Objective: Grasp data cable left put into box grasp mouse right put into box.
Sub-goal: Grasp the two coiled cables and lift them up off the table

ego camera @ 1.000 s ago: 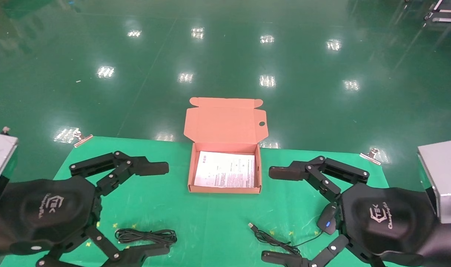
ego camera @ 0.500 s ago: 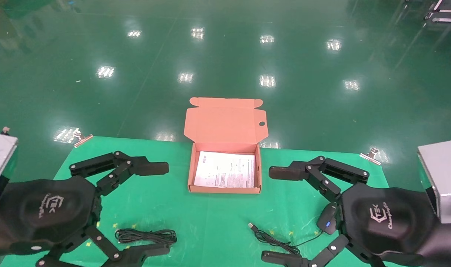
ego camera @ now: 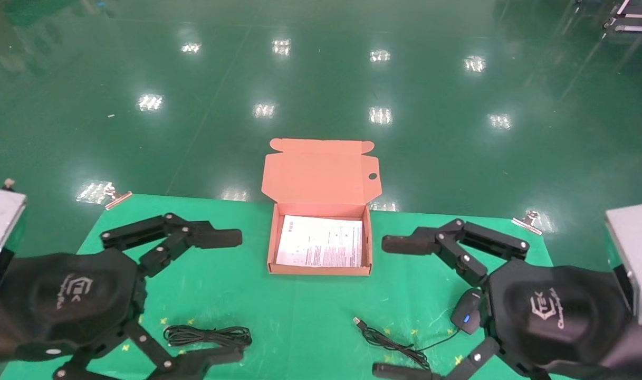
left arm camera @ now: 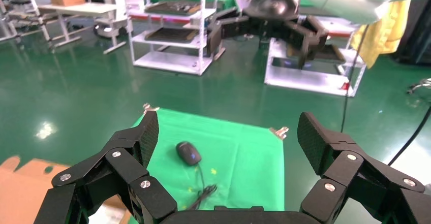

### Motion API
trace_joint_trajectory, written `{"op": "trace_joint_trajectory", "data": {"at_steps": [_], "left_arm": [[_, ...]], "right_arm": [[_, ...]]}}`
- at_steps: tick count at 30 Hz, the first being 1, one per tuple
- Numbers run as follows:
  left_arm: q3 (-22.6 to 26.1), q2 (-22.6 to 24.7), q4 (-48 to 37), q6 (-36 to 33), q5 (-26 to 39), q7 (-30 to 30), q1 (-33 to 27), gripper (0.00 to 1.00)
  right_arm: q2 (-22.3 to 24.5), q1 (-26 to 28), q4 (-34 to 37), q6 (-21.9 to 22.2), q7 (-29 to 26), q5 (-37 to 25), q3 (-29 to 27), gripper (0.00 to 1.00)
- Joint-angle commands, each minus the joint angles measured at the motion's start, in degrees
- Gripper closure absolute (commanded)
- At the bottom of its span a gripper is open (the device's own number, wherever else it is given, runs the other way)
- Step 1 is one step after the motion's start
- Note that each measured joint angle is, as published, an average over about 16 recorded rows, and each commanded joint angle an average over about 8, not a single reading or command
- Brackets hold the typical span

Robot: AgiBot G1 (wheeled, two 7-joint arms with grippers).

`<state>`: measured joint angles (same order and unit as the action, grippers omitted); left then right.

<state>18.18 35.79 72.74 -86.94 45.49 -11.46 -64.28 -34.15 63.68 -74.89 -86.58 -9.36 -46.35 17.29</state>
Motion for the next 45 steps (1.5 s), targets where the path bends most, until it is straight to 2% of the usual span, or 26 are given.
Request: {"op": "trace_joint_trajectory", "data": {"at_steps": [1,11,20,26,31,37,41,45], "left_arm": [[0.43,0.22,-0.27,-0.51,0.69,-0.02,-0.72,0.0],[8.79,2.58,-0.96,-2.29,15.64,-4.05,-9.1,0.0],[17.6,6.0,0.21,-2.86,31.95,-5.95,-16.91,0.0],[24.6,9.05,1.88,-2.45,43.83,-6.47,-20.91,0.0],[28.97,11.86,2.47,-0.08,52.77,-7.29,-21.4,0.0],[32.15,15.11,0.89,3.57,61.74,-10.47,-20.25,0.0],[33.13,17.03,-2.38,5.94,65.31,-12.63,-19.41,0.0],[32.9,18.64,-7.31,8.64,65.72,-13.47,-18.37,0.0]], "right_arm": [[0.36,0.52,-0.55,-0.19,0.41,-1.23,0.22,0.0],[0.82,8.38,-1.97,-3.2,6.28,-15.05,7.16,0.0],[-1.18,17.64,-2.64,-3.35,14.98,-30.18,19.15,0.0],[-3.27,21.98,-2.77,-2.43,18.04,-38.97,26.28,0.0],[-5.21,23.12,-2.82,-0.67,18.0,-45.04,30.13,0.0],[-7.33,21.56,-2.77,3.15,15.93,-51.26,32.7,0.0],[-8.58,19.68,-2.57,6.09,13.31,-54.68,33.72,0.0],[-10.19,17.69,-2.07,8.48,9.37,-57.27,34.55,0.0]]}}
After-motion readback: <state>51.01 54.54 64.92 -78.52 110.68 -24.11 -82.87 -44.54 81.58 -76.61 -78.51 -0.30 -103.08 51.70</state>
